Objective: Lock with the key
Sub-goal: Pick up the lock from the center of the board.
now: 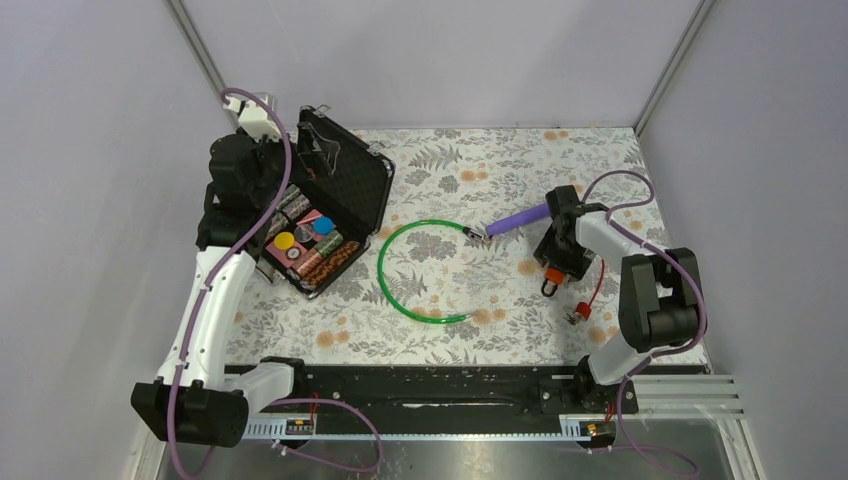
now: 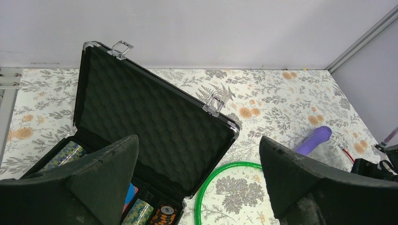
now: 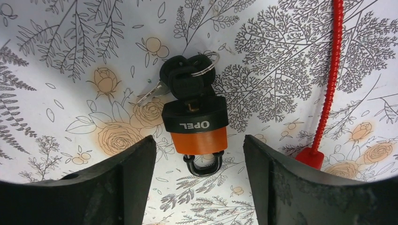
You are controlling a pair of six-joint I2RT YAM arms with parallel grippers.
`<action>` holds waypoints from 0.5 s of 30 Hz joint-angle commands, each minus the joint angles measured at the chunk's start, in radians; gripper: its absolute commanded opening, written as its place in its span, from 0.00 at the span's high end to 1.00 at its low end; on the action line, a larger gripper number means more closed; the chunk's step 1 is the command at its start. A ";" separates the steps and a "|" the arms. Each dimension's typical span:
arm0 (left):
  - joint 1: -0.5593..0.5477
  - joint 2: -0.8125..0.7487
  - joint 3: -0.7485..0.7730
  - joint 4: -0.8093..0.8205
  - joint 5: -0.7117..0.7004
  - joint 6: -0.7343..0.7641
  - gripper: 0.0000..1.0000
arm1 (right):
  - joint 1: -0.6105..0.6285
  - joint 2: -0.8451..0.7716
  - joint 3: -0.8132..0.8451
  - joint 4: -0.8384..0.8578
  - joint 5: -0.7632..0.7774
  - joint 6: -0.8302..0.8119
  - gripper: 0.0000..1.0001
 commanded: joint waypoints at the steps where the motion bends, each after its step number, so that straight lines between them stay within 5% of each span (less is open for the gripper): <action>1: 0.004 -0.013 -0.007 0.026 0.005 -0.009 0.01 | -0.004 0.011 -0.002 0.008 -0.021 0.036 0.28; 15: 0.004 -0.016 0.000 0.002 -0.021 0.015 0.01 | -0.003 0.061 0.014 0.000 -0.055 0.098 0.37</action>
